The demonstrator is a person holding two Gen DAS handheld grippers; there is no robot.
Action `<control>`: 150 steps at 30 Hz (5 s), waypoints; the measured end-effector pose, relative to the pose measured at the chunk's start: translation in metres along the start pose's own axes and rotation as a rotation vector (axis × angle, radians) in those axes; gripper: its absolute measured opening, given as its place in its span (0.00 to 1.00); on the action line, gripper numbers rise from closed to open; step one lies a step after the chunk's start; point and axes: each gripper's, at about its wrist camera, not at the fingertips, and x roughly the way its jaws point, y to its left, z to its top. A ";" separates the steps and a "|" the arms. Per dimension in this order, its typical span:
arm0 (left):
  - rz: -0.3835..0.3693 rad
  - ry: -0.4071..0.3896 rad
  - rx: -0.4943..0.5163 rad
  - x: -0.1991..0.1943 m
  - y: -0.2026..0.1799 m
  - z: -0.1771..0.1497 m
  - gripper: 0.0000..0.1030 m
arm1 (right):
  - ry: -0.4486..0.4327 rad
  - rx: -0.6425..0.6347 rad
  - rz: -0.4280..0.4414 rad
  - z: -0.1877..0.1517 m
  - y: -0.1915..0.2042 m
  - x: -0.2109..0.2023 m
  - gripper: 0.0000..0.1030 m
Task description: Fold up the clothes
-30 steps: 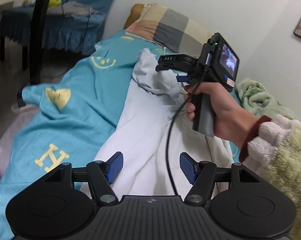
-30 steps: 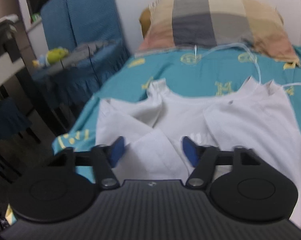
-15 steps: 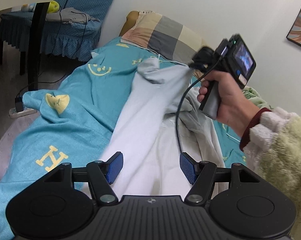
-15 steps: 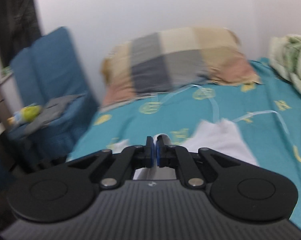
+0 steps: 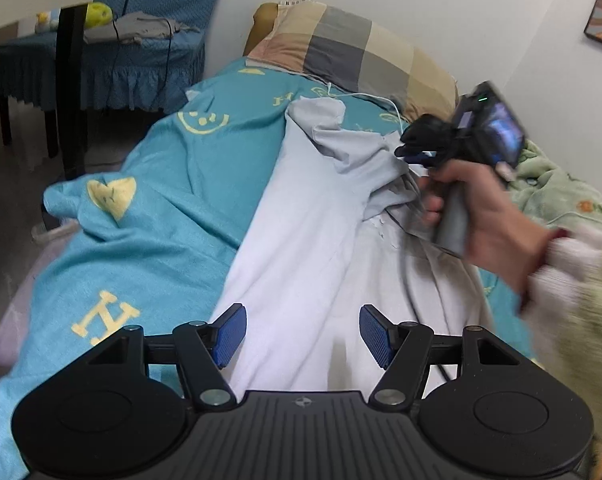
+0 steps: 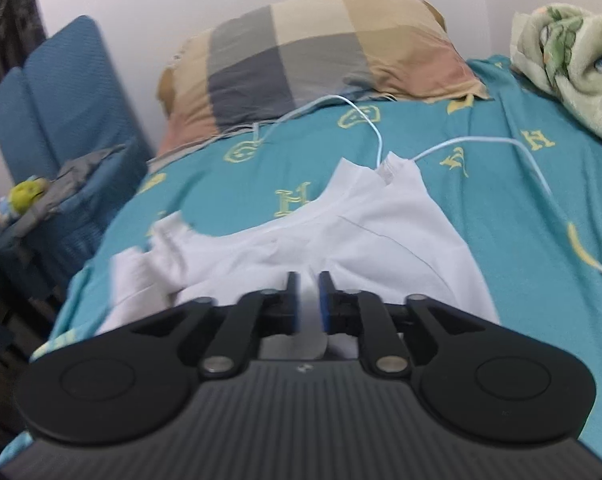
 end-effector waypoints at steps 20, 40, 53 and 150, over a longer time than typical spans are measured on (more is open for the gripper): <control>0.123 -0.077 0.125 -0.078 -0.017 -0.031 0.64 | -0.007 -0.107 0.206 -0.137 -0.016 -0.389 0.80; 0.150 0.074 0.200 -0.097 -0.018 -0.054 0.76 | 0.065 0.054 0.183 -0.173 -0.076 -0.391 0.80; 0.020 0.407 0.332 -0.082 0.075 -0.039 0.74 | 0.200 0.149 0.187 -0.177 -0.092 -0.351 0.80; -0.465 0.173 -0.043 -0.304 -0.030 -0.134 0.09 | 0.327 0.293 0.426 -0.217 -0.107 -0.532 0.09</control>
